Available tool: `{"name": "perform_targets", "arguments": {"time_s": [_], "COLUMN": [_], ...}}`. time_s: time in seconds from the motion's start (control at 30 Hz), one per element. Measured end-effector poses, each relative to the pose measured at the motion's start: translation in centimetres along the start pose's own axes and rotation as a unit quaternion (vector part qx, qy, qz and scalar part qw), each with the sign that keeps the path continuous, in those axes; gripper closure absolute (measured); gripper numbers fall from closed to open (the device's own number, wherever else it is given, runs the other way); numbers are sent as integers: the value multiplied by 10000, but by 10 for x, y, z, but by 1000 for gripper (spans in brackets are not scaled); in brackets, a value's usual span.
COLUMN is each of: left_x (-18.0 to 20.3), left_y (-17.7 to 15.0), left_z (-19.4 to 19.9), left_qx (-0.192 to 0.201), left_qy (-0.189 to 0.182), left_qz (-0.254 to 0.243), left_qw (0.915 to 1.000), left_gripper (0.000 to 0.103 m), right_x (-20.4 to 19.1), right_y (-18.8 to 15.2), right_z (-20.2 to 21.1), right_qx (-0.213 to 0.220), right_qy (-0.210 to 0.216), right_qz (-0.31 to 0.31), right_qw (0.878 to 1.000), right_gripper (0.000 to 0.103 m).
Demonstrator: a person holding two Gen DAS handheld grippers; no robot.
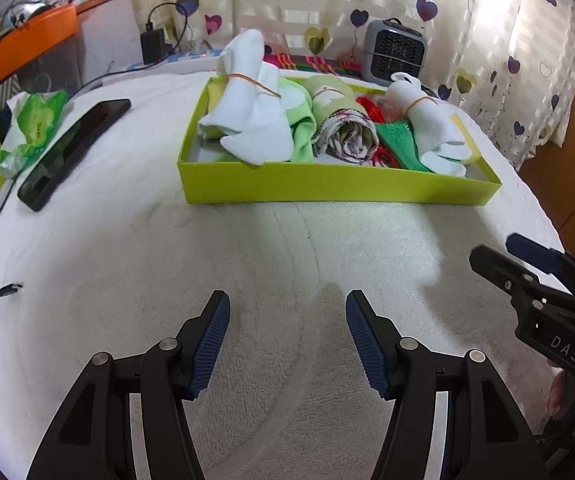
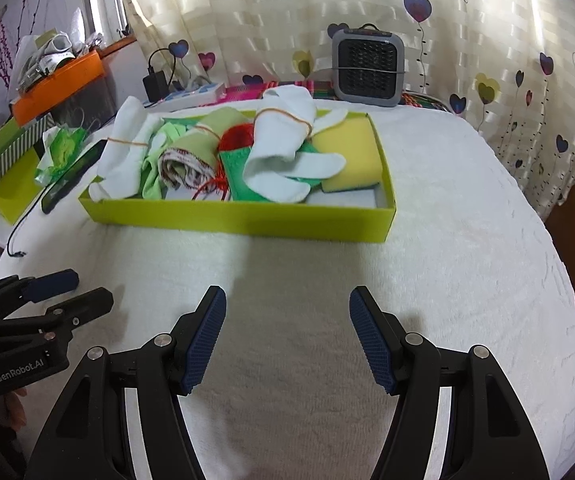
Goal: Organize soft objects
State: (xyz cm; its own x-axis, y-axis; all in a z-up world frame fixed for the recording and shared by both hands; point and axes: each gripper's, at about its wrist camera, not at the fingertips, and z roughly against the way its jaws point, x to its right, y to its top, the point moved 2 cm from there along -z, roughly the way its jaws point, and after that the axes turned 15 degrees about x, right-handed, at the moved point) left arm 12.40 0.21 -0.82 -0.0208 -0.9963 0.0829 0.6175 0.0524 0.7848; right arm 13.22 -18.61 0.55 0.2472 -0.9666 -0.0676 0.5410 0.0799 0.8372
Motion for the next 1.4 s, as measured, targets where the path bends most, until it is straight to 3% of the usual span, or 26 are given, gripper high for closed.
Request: {"name": "perform_targets", "arguments": {"time_s": [0.3, 0.73, 1.4], "left_x": [5, 12, 11], "left_y": [-3, -7, -6], "left_z": [-3, -5, -6], "left_qx": [108, 225, 225], "left_qy": [181, 444, 434], "left_qz": [-87, -252, -247], "left_qw": [9997, 9984, 9985], "left_gripper": [42, 36, 35], "right_x": [3, 0, 0], "right_y": [-14, -15, -15], "right_z": [-3, -1, -2], "right_qx": [-288, -340, -338], "right_qy": [-138, -262, -280], "right_qz": [20, 181, 175], "right_qw": [9995, 9989, 9989], "right_gripper": [38, 37, 36]}}
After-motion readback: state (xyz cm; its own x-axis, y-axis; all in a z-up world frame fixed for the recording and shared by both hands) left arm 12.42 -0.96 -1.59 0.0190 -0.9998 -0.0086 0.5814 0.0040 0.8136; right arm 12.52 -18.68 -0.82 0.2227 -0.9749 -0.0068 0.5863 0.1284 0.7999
